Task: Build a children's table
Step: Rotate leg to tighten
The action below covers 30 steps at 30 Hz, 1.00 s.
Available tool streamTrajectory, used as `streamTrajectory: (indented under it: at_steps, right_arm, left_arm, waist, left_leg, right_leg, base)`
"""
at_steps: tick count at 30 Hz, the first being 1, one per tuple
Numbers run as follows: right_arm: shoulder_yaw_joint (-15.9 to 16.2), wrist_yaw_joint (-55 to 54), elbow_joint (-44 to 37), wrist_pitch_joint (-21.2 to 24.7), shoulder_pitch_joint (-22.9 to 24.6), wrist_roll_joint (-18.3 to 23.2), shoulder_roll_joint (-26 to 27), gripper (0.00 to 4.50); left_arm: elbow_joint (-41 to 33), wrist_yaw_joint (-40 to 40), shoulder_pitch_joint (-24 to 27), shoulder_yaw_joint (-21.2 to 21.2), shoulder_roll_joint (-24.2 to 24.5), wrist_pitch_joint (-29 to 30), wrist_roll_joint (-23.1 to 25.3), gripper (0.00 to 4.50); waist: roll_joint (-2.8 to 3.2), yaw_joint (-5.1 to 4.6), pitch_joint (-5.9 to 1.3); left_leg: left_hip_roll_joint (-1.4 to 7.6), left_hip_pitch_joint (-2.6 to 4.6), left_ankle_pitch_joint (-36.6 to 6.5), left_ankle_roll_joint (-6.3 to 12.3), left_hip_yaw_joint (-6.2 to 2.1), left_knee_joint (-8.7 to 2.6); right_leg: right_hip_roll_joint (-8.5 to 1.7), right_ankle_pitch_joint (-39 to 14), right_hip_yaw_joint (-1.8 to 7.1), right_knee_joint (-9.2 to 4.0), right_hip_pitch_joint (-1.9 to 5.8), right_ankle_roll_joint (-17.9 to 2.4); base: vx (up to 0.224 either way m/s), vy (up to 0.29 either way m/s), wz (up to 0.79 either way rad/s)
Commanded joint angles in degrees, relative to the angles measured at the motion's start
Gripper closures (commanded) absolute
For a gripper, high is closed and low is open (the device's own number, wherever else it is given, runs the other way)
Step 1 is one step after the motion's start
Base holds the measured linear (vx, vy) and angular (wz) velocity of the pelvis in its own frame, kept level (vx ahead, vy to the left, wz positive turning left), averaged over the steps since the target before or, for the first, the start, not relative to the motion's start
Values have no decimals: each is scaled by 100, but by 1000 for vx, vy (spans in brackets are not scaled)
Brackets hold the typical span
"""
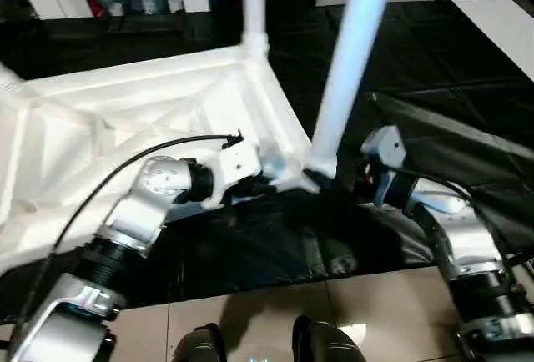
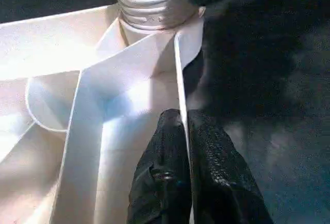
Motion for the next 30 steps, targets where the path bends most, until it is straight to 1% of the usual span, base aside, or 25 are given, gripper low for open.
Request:
streamTrajectory:
  at_steps: [1,2,3,6,7,8,11,12,13,14,16,18,19,20,21,22,23,25,29,30]
  right_arm:
    - [184,518,-19,-71,-56,46,-197,22]
    - [229,659,27,-103,-81,39,-247,22]
    - [263,781,100,-167,-122,7,-280,22]
    - [367,1235,268,-162,-271,63,-341,22]
    - [389,1317,284,-142,-296,87,-354,37]
    - [418,1397,298,-144,-320,107,-376,37]
    - [524,1694,307,-123,-388,177,-455,66]
    - [543,1743,304,-118,-400,187,-467,75]
    - [545,1749,304,-117,-401,188,-468,84]
    - [557,1802,318,-128,-421,190,-471,94]
    - [563,1931,388,-145,-469,192,-458,111]
    - [596,2033,424,-153,-499,186,-458,125]
    - [626,2090,425,-134,-501,196,-461,139]
    - [647,2120,426,-134,-500,201,-459,139]
    - [657,2128,425,-131,-496,207,-451,148]
    - [666,2141,423,-118,-491,213,-444,154]
    - [672,2143,421,-119,-482,212,-438,159]
    - [676,2142,401,-104,-456,218,-425,184]
    - [682,2091,316,-46,-362,228,-398,190]
    - [669,1878,174,200,-189,240,-314,190]
  left_arm:
    - [169,-469,-15,-165,93,-364,-136,450]
    - [250,-563,-42,-180,137,-468,-147,450]
    - [327,-689,-77,-198,193,-553,-161,450]
    - [415,-1164,-148,-258,365,-672,-226,450]
    - [419,-1241,-156,-264,389,-689,-238,450]
    - [428,-1310,-165,-266,403,-704,-261,450]
    - [473,-1514,-207,-305,469,-756,-296,450]
    - [478,-1562,-211,-316,489,-768,-300,450]
    - [478,-1568,-212,-317,492,-770,-301,450]
    - [506,-1606,-223,-331,513,-814,-292,450]
    - [600,-1692,-258,-344,533,-900,-294,450]
    - [654,-1737,-282,-341,540,-946,-305,450]
    - [674,-1753,-293,-333,538,-954,-301,450]
    - [692,-1765,-303,-328,537,-963,-297,450]
    - [705,-1770,-311,-326,536,-963,-294,450]
    - [712,-1777,-314,-329,539,-964,-299,450]
    - [709,-1783,-310,-332,545,-964,-304,450]
    - [702,-1787,-294,-328,548,-964,-316,450]
    - [659,-1760,-252,-308,536,-924,-342,450]
    - [527,-1576,-184,-226,464,-744,-408,450]
  waist:
    - [-60,4,-503]
    - [-61,4,-497]
    - [-78,6,-488]
    - [-79,19,-495]
    - [-74,28,-502]
    - [-73,30,-500]
    - [-72,78,-515]
    - [-73,88,-523]
    - [-71,112,-525]
    - [-79,119,-521]
    - [-78,128,-527]
    - [-86,119,-513]
    - [-94,123,-512]
    - [-92,123,-510]
    - [-88,127,-513]
    - [-91,127,-513]
    - [-80,129,-520]
    - [-78,126,-521]
    - [-83,126,-519]
    - [-63,135,-524]
  left_leg:
    - [269,54,-765,797,-58,-318]
    - [277,51,-777,784,-58,-322]
    - [275,53,-827,758,-55,-324]
    - [270,56,-833,722,-57,-326]
    - [284,52,-757,717,-60,-324]
    - [290,56,-740,720,-56,-324]
    - [310,78,-607,770,-43,-317]
    - [306,71,-562,791,-43,-312]
    - [311,65,-509,831,-36,-308]
    - [313,68,-517,835,-35,-307]
    - [309,63,-508,836,-40,-308]
    - [301,53,-600,790,-40,-310]
    - [301,56,-612,766,-41,-311]
    - [301,56,-617,763,-42,-314]
    - [307,62,-607,744,-44,-316]
    - [303,62,-599,742,-42,-316]
    - [306,65,-580,742,-44,-315]
    - [310,62,-593,734,-47,-317]
    - [309,61,-612,721,-46,-318]
    - [308,61,-588,709,-45,-317]
  right_leg:
    - [-448,-1473,300,-334,344,-1349]
    - [-458,-1491,306,-334,346,-1342]
    - [-461,-1604,307,-350,339,-1317]
    - [-461,-1723,303,-348,339,-1294]
    - [-472,-1645,304,-329,345,-1327]
    - [-463,-1598,306,-325,338,-1335]
    - [-460,-1343,312,-293,330,-1415]
    - [-458,-1266,310,-275,339,-1436]
    - [-465,-1148,313,-263,338,-1477]
    - [-461,-1147,310,-262,331,-1481]
    - [-463,-1158,304,-259,340,-1483]
    - [-468,-1309,302,-277,344,-1451]
    - [-472,-1373,306,-281,343,-1423]
    - [-471,-1406,304,-286,343,-1412]
    - [-478,-1432,307,-289,342,-1394]
    - [-471,-1430,308,-291,339,-1392]
    - [-467,-1394,305,-282,338,-1402]
    - [-468,-1365,302,-281,340,-1426]
    - [-470,-1391,303,-284,342,-1421]
    - [-472,-1361,309,-283,349,-1418]
  base:
    - [0,0,0]
    - [0,0,0]
    - [0,0,0]
    - [0,0,0]
    - [0,0,0]
    - [0,0,0]
    - [0,0,0]
    - [0,0,0]
    - [0,0,0]
    - [0,0,0]
    - [0,0,0]
    - [0,0,0]
    - [0,0,0]
    - [0,0,0]
    - [0,0,0]
    - [0,0,0]
    - [0,0,0]
    - [0,0,0]
    - [0,0,0]
    - [0,0,0]
